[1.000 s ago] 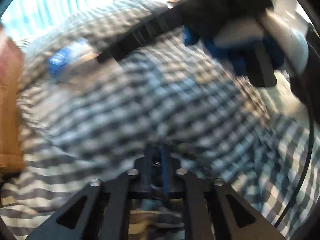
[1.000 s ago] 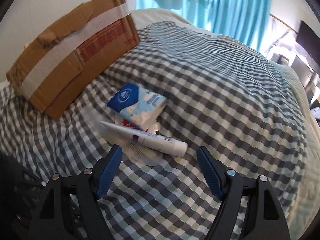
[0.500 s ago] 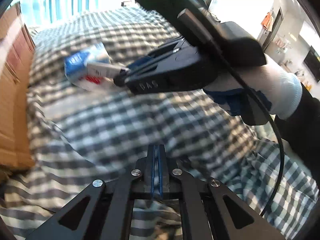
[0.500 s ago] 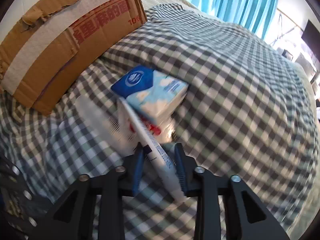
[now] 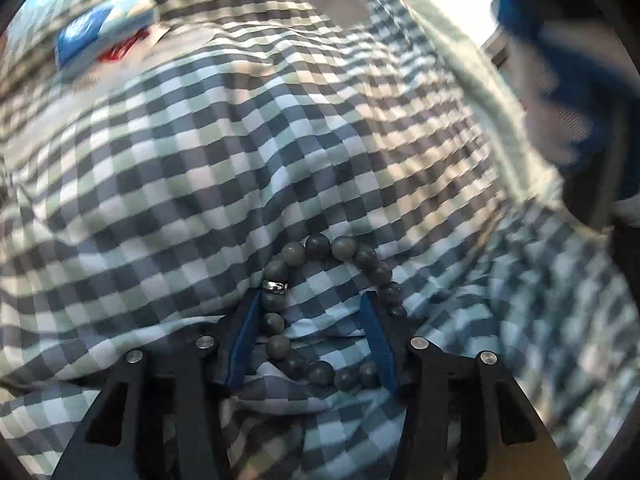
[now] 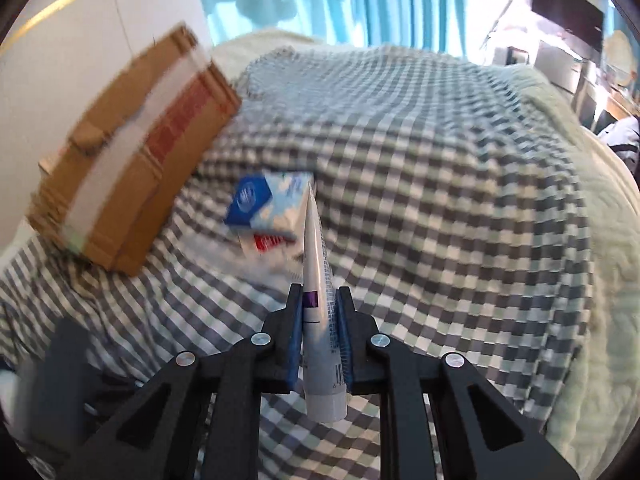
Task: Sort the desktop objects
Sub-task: 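Lift and carry the bracelet and toothpaste tube over the cardboard box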
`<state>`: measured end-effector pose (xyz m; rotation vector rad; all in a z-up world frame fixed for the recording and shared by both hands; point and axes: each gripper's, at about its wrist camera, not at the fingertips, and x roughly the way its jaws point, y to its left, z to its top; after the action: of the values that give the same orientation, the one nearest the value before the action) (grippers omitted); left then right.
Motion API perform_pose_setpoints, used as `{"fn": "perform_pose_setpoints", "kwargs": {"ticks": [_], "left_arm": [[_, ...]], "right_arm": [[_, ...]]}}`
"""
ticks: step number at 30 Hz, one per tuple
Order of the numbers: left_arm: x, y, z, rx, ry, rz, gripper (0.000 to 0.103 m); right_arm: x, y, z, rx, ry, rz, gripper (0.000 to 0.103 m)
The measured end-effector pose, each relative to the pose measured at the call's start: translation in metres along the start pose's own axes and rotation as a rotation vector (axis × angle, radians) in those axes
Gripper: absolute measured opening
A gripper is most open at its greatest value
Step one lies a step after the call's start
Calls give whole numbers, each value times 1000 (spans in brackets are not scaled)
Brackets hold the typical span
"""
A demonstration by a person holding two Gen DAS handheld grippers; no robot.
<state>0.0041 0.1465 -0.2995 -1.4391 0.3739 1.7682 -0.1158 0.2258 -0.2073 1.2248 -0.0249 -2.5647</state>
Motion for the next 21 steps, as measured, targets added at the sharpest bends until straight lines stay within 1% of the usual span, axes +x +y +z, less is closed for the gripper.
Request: {"fn": "perform_pose_setpoints", "kwargs": {"ticks": [1,2,3,4,6,8,10,11,13,14,16,17,20,21], "left_arm": [[-2,-1,-1,10,-14,27,28],[-5,0,-2,8,-30,27,20],[-11,3,-2,-2,-51,11,10],[-18,8,-2,-17,-70,-3,10],[-29,13,-3,-30,-106,-7,10],[-39,15,-3,-26,-134,-1,10],[-51,22,3,-7,-140,-19,10],[-60,28,10,0,-156,-22,10],[-73,25,11,3,-187,-35,10],[-74,29,2,-14,-210,-15,10],[-90,25,-2,-14,-235,-14,10],[-90,30,-13,-16,-246,-13,10],[-104,39,-12,-41,-284,-12,10],[-112,41,-17,-54,-298,-20,10]], "right_arm": [[-5,0,4,11,-15,-1,15],[-12,1,4,20,-32,-5,15],[-18,2,4,27,-49,-7,15],[-21,4,6,32,-63,-7,15],[-29,11,9,47,-95,-6,15],[-40,14,8,65,-129,-6,15],[-47,21,6,92,-164,3,15],[-55,25,4,107,-192,16,15],[-65,29,-1,138,-228,15,15],[-71,32,-3,154,-244,8,15],[-83,37,-7,183,-275,0,15],[-88,39,-9,192,-285,-1,15],[-104,48,-15,222,-319,-10,15],[-108,50,-18,230,-327,-13,15]]}}
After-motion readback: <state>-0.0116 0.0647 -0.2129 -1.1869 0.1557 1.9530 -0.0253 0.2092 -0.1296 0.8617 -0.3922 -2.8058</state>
